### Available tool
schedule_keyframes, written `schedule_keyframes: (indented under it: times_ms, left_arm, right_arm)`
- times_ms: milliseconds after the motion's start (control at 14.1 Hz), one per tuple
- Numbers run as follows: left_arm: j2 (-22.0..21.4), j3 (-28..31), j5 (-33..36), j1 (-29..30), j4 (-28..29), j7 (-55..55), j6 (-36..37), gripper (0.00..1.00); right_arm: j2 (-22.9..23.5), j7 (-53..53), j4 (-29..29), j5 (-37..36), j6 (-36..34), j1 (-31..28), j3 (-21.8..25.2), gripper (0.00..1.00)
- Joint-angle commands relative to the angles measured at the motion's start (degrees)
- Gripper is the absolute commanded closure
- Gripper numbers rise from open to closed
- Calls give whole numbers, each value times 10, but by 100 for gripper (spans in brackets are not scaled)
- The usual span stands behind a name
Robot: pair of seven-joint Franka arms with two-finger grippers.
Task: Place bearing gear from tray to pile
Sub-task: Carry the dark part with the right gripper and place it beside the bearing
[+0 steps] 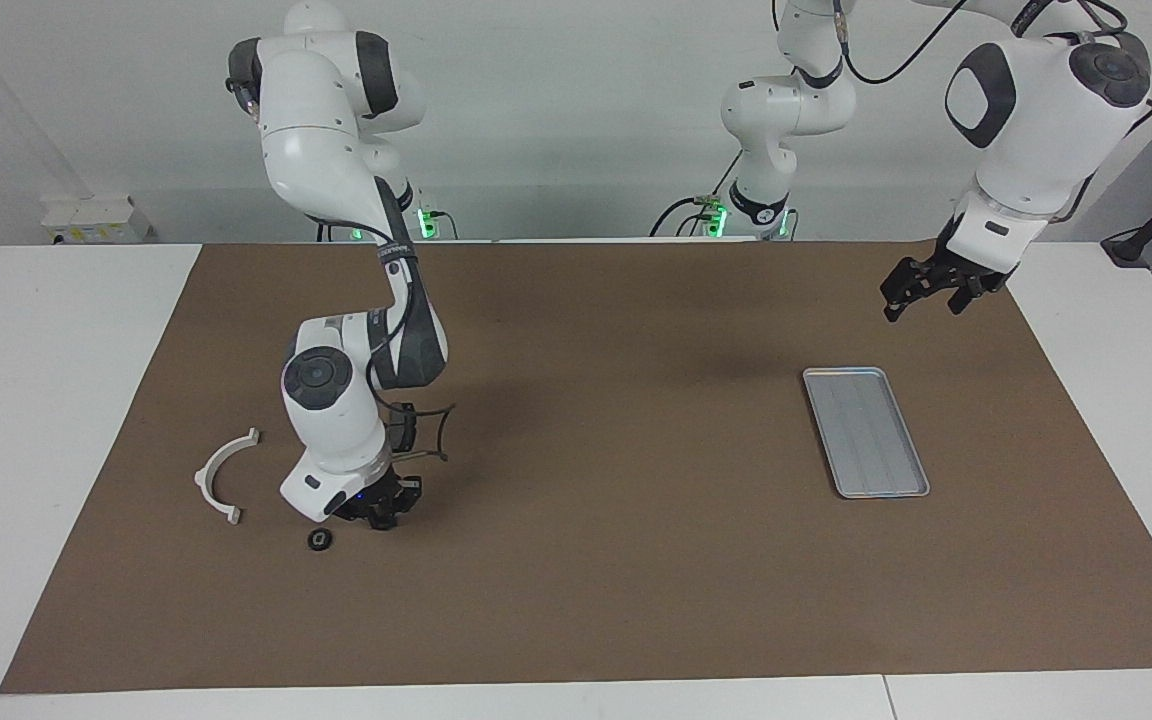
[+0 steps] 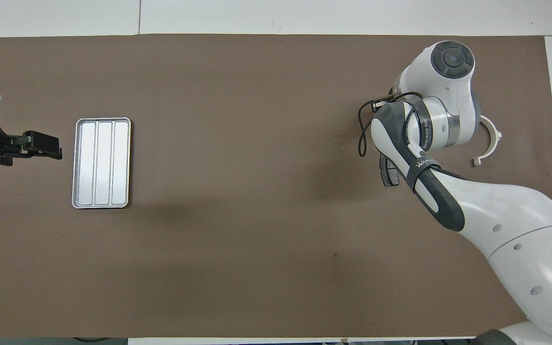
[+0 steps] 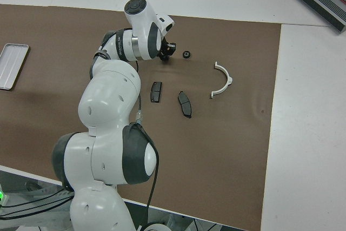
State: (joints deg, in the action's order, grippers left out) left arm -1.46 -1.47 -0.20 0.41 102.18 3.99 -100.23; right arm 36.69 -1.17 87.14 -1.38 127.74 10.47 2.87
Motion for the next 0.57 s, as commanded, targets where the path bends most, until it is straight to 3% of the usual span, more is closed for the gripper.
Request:
schedule_keyframes:
  times_ms: [0, 71, 142, 497]
  left_arm:
    - [-2, 1, -6, 1, -6, -9, 5, 0]
    - [-2, 1, -6, 1, -6, -9, 5, 0]
    - [-2, 1, -6, 1, -6, -9, 5, 0]
    - [-3, 1, -6, 1, -6, -9, 5, 0]
  right_arm:
    - [-11, 13, 18, 5, 15, -7, -7, 100]
    - [-11, 9, 18, 5, 15, -6, -7, 38]
    - [-12, 8, 17, 5, 16, -5, -7, 0]
    - [-26, 8, 15, 3, 10, 0, -6, 0]
